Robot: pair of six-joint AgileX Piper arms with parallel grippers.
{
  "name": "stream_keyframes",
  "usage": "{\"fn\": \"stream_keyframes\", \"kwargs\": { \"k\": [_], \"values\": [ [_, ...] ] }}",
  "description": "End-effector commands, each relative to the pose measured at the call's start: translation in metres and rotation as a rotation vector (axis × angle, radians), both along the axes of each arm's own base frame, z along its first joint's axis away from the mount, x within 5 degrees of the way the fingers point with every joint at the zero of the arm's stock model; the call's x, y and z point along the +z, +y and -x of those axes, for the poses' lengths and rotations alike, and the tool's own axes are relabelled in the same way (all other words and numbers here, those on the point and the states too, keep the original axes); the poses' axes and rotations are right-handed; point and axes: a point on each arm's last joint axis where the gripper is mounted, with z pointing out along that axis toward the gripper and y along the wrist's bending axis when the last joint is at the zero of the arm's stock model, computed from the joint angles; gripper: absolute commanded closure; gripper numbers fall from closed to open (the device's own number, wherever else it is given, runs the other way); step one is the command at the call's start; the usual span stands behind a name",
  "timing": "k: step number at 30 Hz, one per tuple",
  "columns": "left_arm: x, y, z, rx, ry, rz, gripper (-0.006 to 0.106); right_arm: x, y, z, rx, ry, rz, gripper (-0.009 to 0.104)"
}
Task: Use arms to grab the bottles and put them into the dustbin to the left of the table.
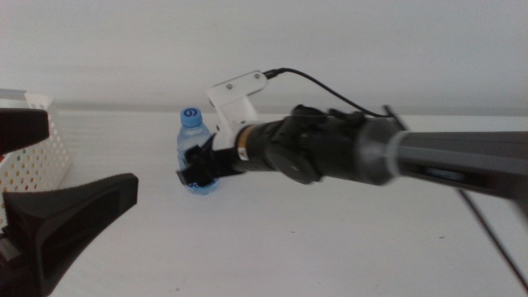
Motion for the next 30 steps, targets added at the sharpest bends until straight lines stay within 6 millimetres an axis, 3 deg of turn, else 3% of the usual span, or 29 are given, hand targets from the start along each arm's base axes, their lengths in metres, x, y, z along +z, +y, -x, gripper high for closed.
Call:
{"fn": "stream_keyframes", "kwargs": {
  "k": [1, 10, 13, 19, 30],
  "values": [
    [0.001, 0.000, 0.002, -0.006, -0.016, 0.017, 0.007, 0.015, -0.014, 0.021, 0.005, 0.022, 0.027, 0.023],
    [0.001, 0.000, 0.002, -0.006, -0.016, 0.017, 0.007, 0.082, -0.096, 0.098, 0.004, 0.040, 0.145, 0.009],
    [0.001, 0.000, 0.002, -0.006, -0.016, 0.017, 0.007, 0.114, -0.127, 0.122, -0.030, 0.073, 0.218, 0.009],
    [0.001, 0.000, 0.002, -0.006, -0.016, 0.017, 0.007, 0.157, -0.178, 0.164, -0.072, 0.116, 0.299, 0.009],
    [0.003, 0.000, 0.001, -0.003, -0.029, 0.026, 0.007, 0.183, -0.222, 0.212, -0.037, 0.134, 0.279, 0.009]
  ]
}}
